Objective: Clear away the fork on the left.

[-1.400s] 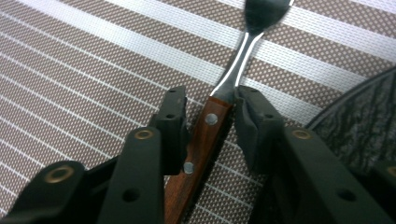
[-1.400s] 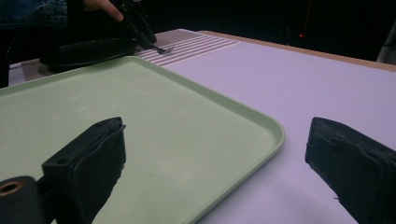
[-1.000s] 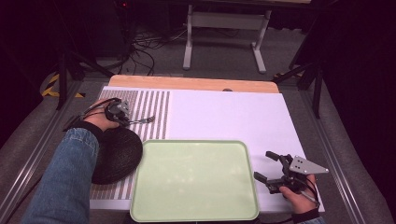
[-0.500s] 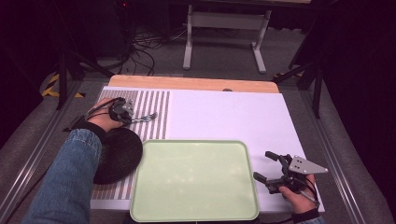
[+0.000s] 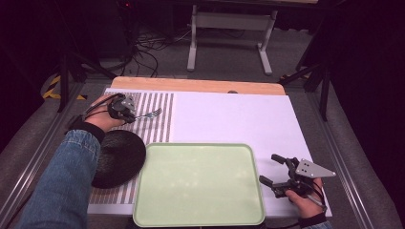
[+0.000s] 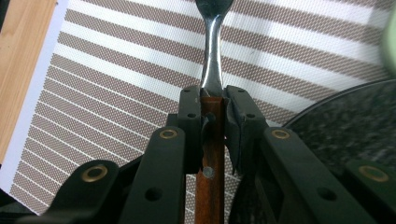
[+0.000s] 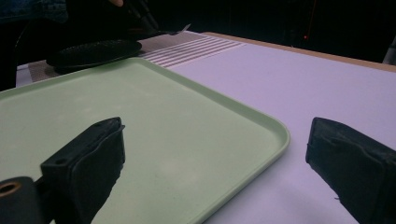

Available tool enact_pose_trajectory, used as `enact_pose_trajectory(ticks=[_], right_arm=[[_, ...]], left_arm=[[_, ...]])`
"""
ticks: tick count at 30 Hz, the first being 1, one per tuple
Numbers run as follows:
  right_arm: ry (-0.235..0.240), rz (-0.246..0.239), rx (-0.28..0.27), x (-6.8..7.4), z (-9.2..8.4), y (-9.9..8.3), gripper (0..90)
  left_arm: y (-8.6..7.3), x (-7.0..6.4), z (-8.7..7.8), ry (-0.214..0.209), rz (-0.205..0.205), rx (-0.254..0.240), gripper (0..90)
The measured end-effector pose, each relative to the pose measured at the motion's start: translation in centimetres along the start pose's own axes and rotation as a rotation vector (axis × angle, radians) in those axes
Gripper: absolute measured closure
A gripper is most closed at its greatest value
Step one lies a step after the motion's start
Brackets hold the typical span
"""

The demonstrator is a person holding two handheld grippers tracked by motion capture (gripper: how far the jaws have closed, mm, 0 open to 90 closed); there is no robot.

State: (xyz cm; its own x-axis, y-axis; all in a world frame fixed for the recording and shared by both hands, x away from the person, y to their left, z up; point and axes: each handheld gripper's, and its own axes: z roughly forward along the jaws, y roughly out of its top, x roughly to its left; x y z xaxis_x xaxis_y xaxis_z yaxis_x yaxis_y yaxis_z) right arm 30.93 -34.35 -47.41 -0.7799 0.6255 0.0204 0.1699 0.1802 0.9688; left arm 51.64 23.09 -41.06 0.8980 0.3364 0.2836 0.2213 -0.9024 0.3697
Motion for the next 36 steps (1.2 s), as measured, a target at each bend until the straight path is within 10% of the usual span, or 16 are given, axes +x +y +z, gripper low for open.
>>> enact_pose_trajectory(ticks=[15,29,36], right_arm=[[-0.002,-0.004,0.004,0.0,0.2,0.1,5.4],[-0.003,-0.004,0.002,0.0,0.1,0.2,5.5],[-0.003,-0.006,0.003,0.0,0.1,0.2,5.5]], left_arm=[[1.1,-1.8,-3.3,-0.055,-0.178,-0.007,77.7],[3.0,-6.4,-6.1,-0.075,-0.401,-0.084,77.7],[3.0,-8.8,-6.1,-0.169,-0.458,-0.137,77.7]])
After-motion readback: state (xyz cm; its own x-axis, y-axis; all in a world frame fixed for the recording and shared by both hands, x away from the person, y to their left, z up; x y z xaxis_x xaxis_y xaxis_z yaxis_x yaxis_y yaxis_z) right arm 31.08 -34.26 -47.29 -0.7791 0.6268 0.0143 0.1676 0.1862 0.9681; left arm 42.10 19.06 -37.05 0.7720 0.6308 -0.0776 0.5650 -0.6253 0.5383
